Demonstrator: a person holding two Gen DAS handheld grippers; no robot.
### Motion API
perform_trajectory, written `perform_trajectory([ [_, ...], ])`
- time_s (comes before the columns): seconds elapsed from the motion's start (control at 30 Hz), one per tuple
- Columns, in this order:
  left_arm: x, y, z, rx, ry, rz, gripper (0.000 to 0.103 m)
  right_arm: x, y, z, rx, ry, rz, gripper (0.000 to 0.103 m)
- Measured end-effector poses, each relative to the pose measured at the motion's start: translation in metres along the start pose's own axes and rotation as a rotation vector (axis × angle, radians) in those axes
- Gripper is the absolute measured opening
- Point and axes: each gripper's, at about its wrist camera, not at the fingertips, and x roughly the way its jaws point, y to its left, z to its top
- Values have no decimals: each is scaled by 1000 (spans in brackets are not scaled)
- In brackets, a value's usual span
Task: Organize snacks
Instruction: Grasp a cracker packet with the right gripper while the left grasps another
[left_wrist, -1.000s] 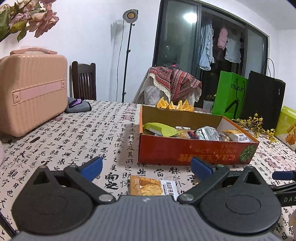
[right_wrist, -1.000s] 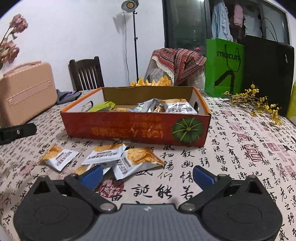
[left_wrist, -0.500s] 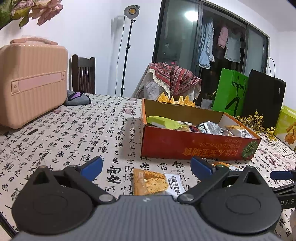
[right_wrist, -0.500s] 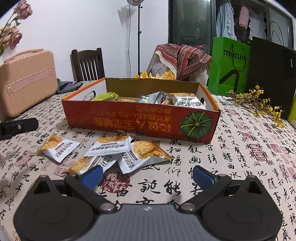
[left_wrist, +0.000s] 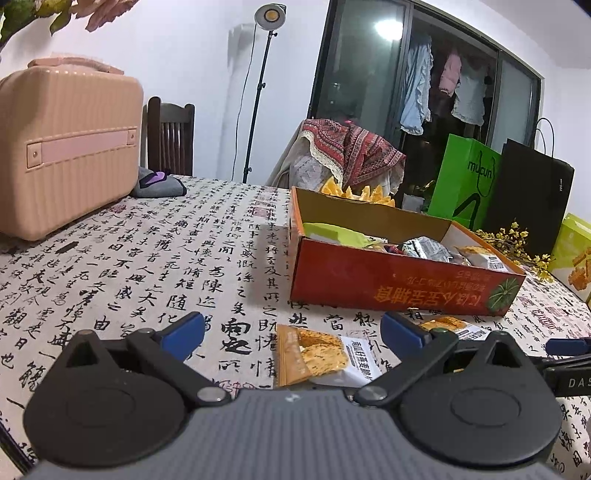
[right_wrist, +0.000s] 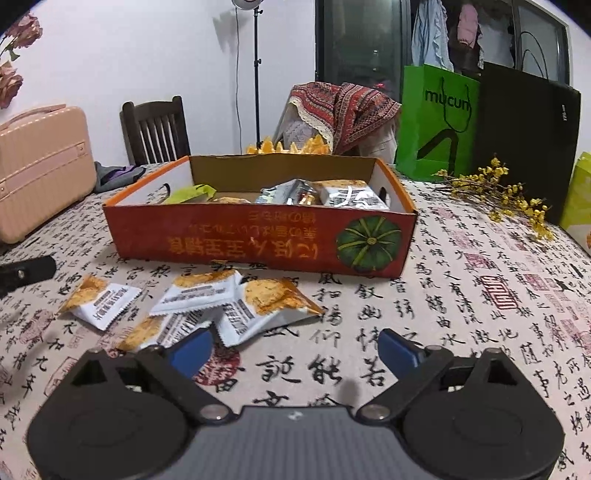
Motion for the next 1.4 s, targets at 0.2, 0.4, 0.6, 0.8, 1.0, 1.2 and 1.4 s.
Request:
perform_trajectory([
  [0.2, 6, 5, 0, -19, 5, 17, 103, 14, 19, 12, -64, 13, -40, 94],
  [0.4, 12, 13, -2, -50, 14, 1, 103, 40, 22, 26, -59, 59, -74, 90],
  [0.6, 15, 19, -2, -86, 32, -12, 103, 61, 27, 36, -45, 81, -62, 90],
  [0.8, 18, 21, -2, -108, 50, -18, 103, 80, 27, 34, -37, 117, -30, 95],
  [1.0, 19, 24, -2, -127, 56, -25, 103, 74, 18, 27, 2, 115, -3, 86],
  [1.2, 21, 26, -3, -142, 61, -18, 103, 57, 14, 20, 1, 88, 18, 62],
  [1.4, 24, 22, -1, -128, 95, 28, 103, 37, -3, 15, 49, 57, 25, 60],
])
